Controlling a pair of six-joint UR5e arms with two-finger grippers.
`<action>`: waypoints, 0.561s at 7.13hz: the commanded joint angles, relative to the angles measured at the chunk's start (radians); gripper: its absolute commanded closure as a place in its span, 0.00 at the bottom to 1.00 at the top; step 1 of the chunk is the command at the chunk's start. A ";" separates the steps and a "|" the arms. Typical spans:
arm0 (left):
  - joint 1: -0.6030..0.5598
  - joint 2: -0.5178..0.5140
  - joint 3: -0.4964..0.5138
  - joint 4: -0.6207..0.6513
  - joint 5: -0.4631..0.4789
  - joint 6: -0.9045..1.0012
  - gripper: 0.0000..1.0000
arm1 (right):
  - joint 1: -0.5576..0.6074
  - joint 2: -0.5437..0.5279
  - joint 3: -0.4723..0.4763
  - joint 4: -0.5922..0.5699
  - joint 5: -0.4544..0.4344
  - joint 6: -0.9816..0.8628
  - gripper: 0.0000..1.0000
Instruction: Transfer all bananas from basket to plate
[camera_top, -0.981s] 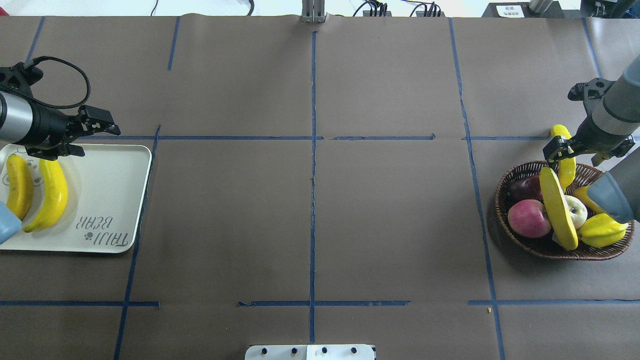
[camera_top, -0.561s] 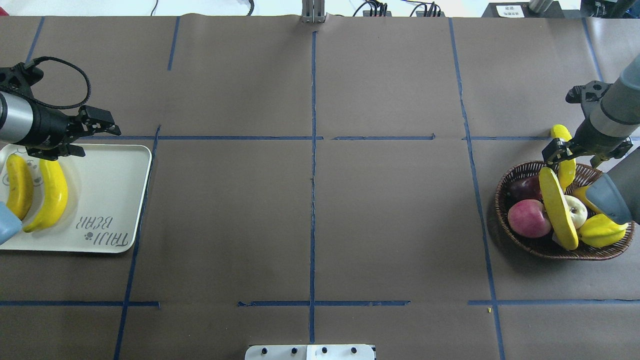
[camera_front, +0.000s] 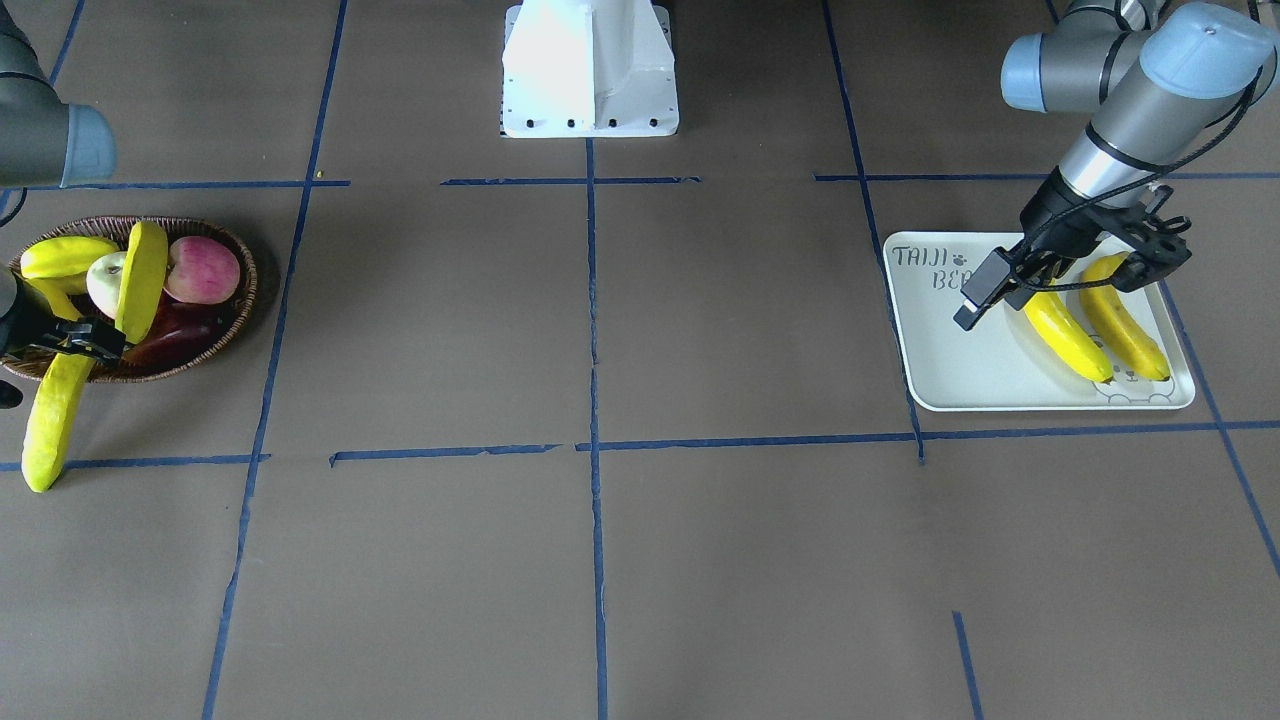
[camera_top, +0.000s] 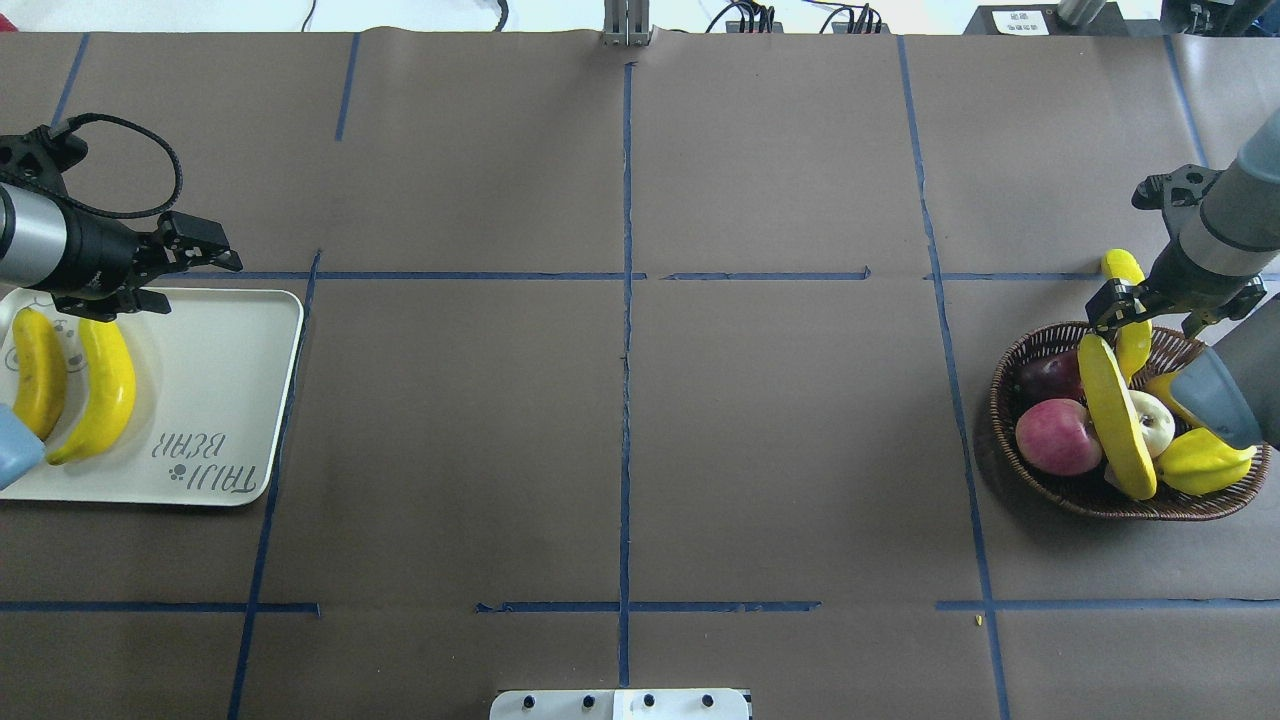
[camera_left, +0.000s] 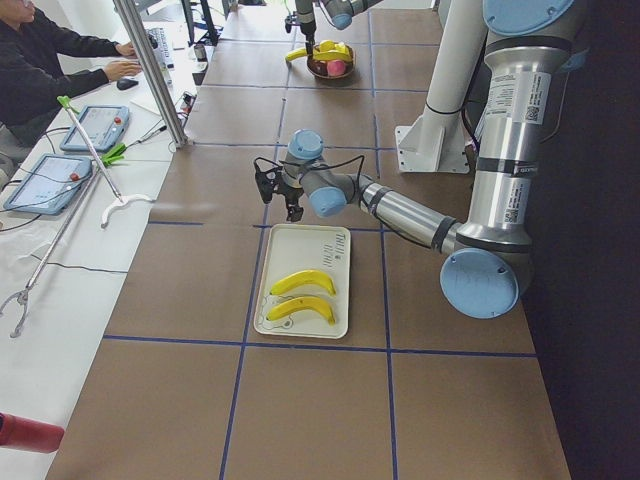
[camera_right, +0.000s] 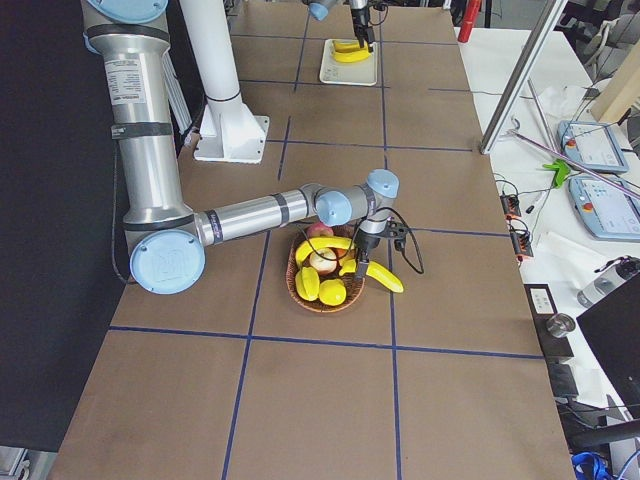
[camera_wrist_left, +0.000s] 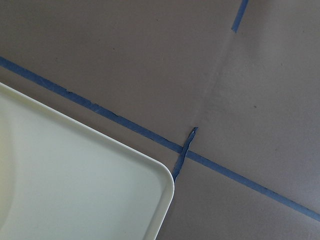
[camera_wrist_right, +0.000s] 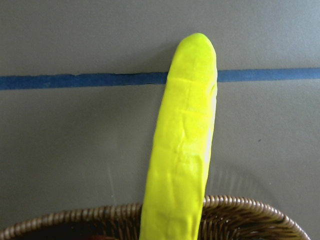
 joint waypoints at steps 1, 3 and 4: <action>0.000 0.000 0.000 -0.001 0.000 0.000 0.01 | 0.005 0.000 0.002 0.002 -0.003 -0.013 0.81; 0.000 0.008 0.000 -0.003 0.000 0.005 0.01 | 0.008 0.003 0.011 0.000 -0.028 -0.026 1.00; 0.000 0.008 0.000 -0.001 0.000 0.005 0.01 | 0.043 0.002 0.027 0.000 -0.031 -0.027 1.00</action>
